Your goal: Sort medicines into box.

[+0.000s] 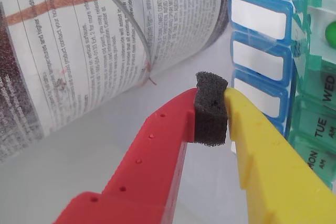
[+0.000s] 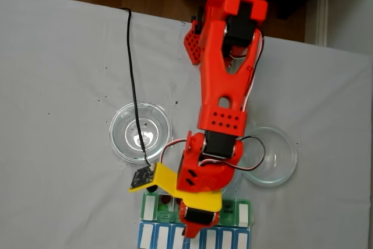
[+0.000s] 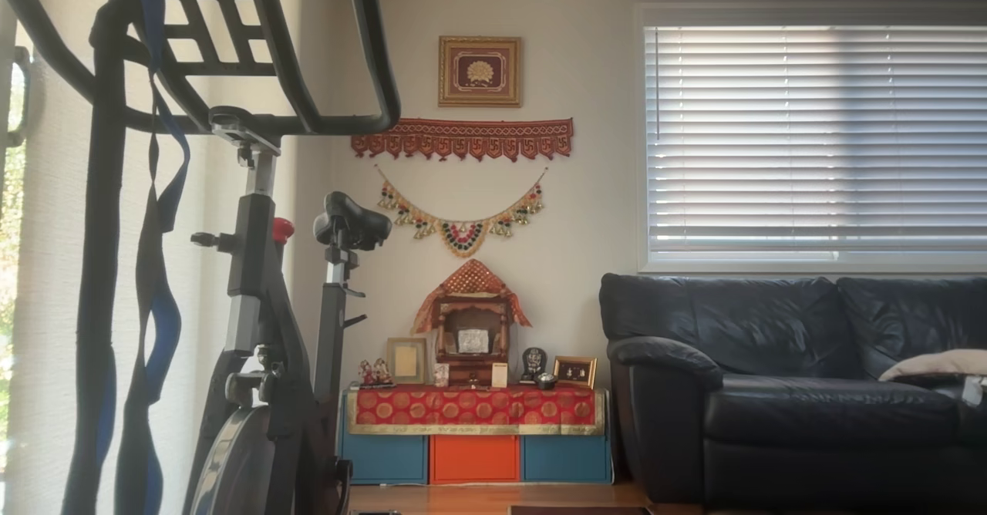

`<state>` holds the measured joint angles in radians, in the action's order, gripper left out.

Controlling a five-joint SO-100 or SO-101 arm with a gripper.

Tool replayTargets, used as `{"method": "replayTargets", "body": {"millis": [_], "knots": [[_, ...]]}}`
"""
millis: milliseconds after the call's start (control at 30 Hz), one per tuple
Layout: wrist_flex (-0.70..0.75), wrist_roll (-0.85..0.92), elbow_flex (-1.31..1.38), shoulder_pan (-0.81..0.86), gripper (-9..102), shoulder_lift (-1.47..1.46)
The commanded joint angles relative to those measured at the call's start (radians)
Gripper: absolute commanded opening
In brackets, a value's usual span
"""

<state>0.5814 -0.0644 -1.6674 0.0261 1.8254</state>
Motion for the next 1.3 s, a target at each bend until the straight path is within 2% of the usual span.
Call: {"method": "replayTargets", "body": {"millis": [0,333,867,1267], "knots": [[-0.021,0.034,0.009,0.009,1,0.081],[-0.028,0.195,-0.055,0.023,1,0.074],[-0.018,0.279,-0.121,-0.014,1,0.02],[0.003,0.27,-0.144,-0.049,2,-0.023]]}}
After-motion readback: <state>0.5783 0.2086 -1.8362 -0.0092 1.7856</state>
